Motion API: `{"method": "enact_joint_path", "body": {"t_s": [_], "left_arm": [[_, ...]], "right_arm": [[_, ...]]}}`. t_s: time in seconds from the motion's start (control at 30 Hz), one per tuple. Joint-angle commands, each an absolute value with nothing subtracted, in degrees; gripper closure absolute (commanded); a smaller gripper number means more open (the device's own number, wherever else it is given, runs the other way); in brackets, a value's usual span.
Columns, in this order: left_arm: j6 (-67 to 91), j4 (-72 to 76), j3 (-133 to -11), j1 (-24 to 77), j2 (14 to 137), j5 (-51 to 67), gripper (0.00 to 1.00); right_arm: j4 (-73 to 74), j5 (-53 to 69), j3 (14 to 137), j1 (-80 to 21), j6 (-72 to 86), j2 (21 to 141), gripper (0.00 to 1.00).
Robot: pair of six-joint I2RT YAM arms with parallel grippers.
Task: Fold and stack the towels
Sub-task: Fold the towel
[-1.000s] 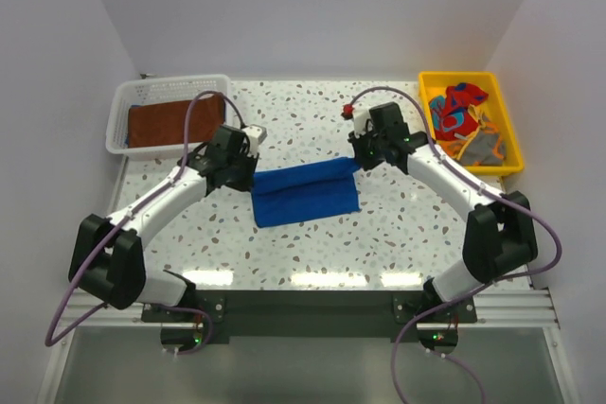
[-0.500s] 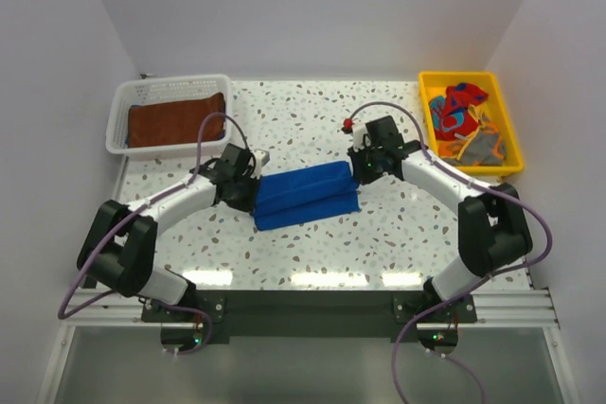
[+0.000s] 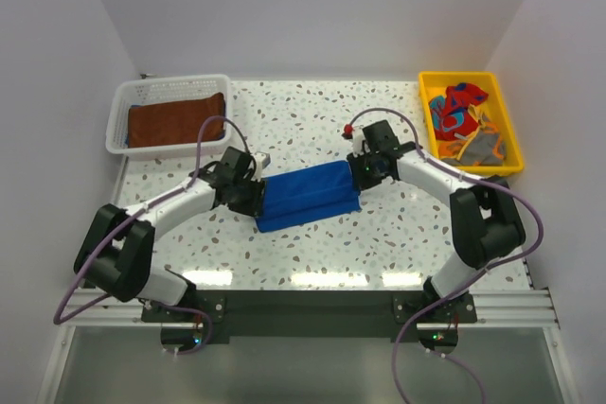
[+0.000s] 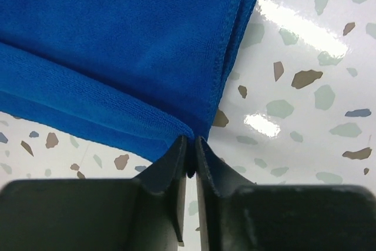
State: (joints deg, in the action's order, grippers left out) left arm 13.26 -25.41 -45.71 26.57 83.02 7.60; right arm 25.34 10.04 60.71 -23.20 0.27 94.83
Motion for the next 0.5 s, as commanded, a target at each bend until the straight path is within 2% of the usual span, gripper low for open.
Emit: {"method": "enact_joint_path", "body": {"t_s": [0.0, 0.17, 0.37, 0.47], "left_arm": [[15.6, -26.3, -45.4, 27.3, 77.4, 10.5, 0.52], [20.0, -27.8, -43.2, 28.1, 69.0, 13.3, 0.42], [23.7, -24.1, -41.2, 28.3, 63.1, 13.4, 0.40], [23.3, -22.7, -44.2, 28.3, 66.4, 11.5, 0.42]], "right_arm": [[27.6, 10.9, 60.4, -23.6, 1.1, 91.2, 0.81], [29.4, 15.2, 57.5, -25.1, 2.3, 82.9, 0.64], [25.6, 17.0, 55.6, -25.8, 6.2, 79.2, 0.62], [23.6, 16.6, 58.5, -26.1, 8.4, 82.3, 0.64]]}}
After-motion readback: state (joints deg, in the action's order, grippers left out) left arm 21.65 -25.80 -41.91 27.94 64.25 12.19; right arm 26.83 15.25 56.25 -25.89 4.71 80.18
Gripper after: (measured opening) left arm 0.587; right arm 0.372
